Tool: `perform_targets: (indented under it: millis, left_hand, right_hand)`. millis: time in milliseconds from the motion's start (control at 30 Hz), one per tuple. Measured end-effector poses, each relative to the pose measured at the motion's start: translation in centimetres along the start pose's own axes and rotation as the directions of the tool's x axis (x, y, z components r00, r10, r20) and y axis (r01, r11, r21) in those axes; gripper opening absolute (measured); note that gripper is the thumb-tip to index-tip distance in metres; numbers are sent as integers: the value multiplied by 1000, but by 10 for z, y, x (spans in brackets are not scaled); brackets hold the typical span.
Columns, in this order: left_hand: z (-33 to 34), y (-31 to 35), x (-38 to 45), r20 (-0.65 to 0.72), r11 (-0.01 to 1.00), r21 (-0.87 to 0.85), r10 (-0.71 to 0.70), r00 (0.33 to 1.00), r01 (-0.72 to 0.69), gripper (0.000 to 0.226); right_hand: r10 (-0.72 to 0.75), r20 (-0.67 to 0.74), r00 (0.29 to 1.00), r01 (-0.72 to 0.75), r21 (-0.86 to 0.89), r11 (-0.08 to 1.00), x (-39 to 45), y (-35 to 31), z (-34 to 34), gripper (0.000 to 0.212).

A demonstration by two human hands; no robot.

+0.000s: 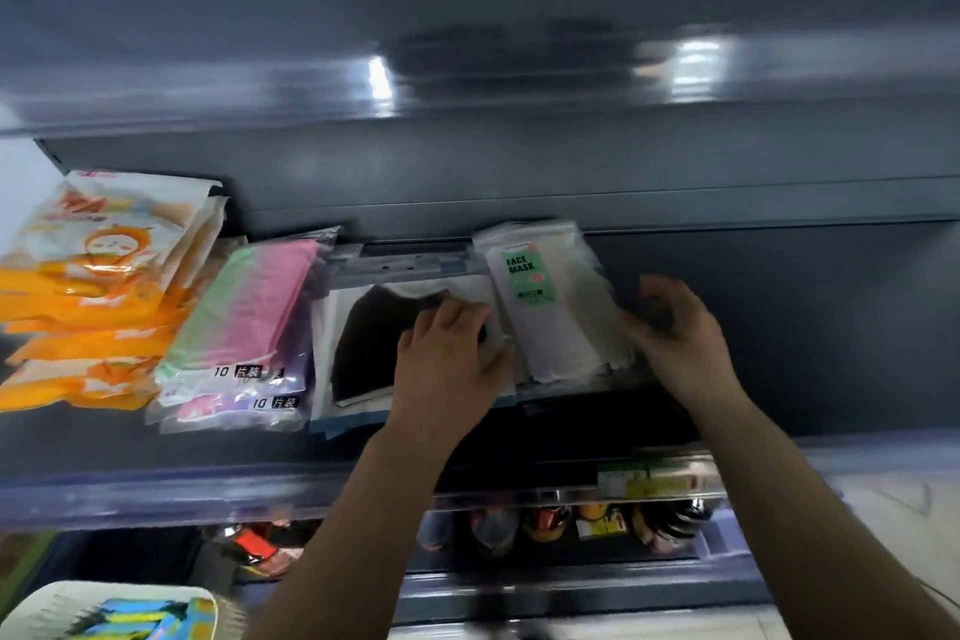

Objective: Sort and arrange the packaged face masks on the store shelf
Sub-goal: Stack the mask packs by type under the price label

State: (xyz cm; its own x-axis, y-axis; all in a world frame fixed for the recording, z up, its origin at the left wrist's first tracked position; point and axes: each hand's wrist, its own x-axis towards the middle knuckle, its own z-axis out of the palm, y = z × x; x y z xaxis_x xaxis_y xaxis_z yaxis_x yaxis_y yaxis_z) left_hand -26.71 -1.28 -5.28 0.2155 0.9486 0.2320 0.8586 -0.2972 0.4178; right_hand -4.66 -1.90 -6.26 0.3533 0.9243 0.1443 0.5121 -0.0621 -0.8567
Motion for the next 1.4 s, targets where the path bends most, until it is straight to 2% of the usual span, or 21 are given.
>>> perform_targets:
  millis: [133, 200, 267, 400, 533, 700, 800, 867, 933, 1067, 1133, 1233, 1267, 1333, 1400]
  left_hand:
    - [5, 5, 8, 48, 996, 62, 59, 997, -62, 44]
    - [9, 7, 10, 99, 991, 93, 88, 991, -98, 47]
    - [16, 9, 14, 125, 989, 79, 112, 986, -122, 49]
    - [25, 10, 19, 149, 981, 121, 130, 980, -149, 49]
    - [27, 6, 16, 133, 980, 113, 146, 980, -162, 52]
    - [26, 4, 14, 125, 985, 103, 125, 984, -138, 49]
    - [26, 7, 14, 130, 985, 125, 106, 986, -122, 52]
    - [28, 7, 14, 118, 987, 120, 94, 989, -108, 58]
    - [25, 12, 16, 147, 989, 128, 56, 988, -75, 64]
    - [22, 28, 21, 162, 983, 183, -32, 986, 2, 53]
    - [25, 37, 24, 116, 991, 112, -81, 990, 69, 48]
    - [35, 51, 32, -51, 962, -220, -179, 983, 164, 25]
    - [37, 60, 34, -57, 929, -309, -230, 971, 202, 25]
    - [45, 79, 40, 63, 838, -436, -335, 940, 328, 46]
    - [56, 96, 49, 234, 768, -467, -371, 899, 439, 68]
  right_hand:
    - [-16, 87, 996, 28, -133, 991, -1, -2, -7, 51]
    - [29, 139, 990, -7, -151, 989, 2, -1, -6, 55]
    - [100, 171, 980, -78, -131, 988, 7, 2, -4, 59]
    - [211, 148, 966, -210, -20, 977, 18, 12, -1, 61]
    - [320, 237, 917, -349, 91, 933, 27, 14, 6, 66]
    - [345, 341, 875, -407, 129, 905, 40, 6, 6, 19]
    - [391, 420, 819, -521, 257, 814, 45, 0, 4, 11]
    - [362, 479, 800, -517, 243, 821, 46, -1, 4, 15]
    - [316, 484, 816, -452, 194, 871, 49, 0, 7, 22]
    - [239, 441, 865, -351, 193, 916, 52, 2, 8, 25]
    - [204, 433, 878, -321, 217, 922, 53, 6, 2, 25]
    - [163, 400, 902, -262, 208, 942, 60, 16, -22, 10]
    - [152, 392, 907, -249, 211, 945, 62, 21, -32, 6]
    - [148, 382, 912, -248, 227, 942, 67, 33, -48, 8]
    - [150, 390, 909, -257, 238, 936, 68, 44, -59, 11]
